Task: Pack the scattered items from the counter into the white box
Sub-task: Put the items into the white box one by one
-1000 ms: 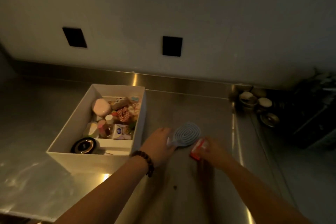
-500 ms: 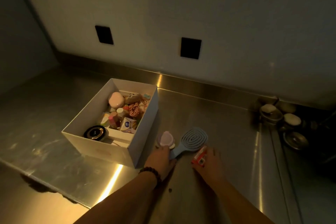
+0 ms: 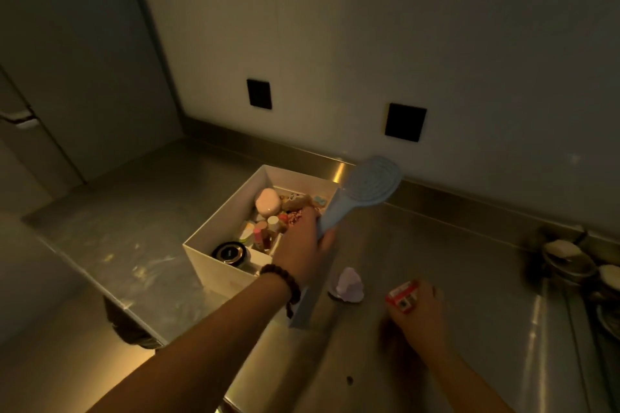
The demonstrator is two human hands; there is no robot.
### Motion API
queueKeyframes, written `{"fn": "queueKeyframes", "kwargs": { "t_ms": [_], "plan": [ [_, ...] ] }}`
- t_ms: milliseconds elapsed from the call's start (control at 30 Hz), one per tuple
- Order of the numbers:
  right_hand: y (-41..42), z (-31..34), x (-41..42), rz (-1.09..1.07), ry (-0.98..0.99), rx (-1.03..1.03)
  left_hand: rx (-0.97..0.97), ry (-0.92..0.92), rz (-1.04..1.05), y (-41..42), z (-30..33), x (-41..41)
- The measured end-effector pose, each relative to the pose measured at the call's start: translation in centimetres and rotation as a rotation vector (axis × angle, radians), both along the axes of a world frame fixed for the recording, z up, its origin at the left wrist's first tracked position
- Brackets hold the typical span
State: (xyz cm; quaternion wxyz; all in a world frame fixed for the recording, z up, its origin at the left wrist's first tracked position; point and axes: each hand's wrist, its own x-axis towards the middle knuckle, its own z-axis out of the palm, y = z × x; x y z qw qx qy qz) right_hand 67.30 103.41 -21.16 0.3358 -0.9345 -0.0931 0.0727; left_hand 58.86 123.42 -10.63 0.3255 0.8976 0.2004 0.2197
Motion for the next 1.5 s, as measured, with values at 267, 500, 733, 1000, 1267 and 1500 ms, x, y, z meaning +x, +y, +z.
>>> {"fn": "queueKeyframes", "kwargs": {
  "t_ms": [267,500,733,1000,1267,1500],
  "plan": [
    [6.0,3.4,-0.3,0.045,-0.044,0.29,-0.138,0.262,0.196,10.0,-0.2,-2.0],
    [11.2,5.9,-0.8,0.092,-0.144,0.315,-0.042,0.616,-0.054,12.0,-2.6,-0.5],
    [16.3,7.8,-1.9,0.576,-0.197,0.081,0.297,0.627,-0.326,16.5,-2.9,0.3],
    [20.2,9.3,-2.4,0.934,-0.265,-0.587,0.381,0.305,-0.195,23.9,-4.5,-1.5],
    [22.0,8.2,-3.4,1.122,-0.358,-0.769,0.036,0.325,-0.242,24.5,-6.5,-2.0],
    [22.3,8.9,-3.1,1.174,-0.225,-0.678,0.011,0.352,-0.231,24.7,-6.9,-1.8]
  ]
}}
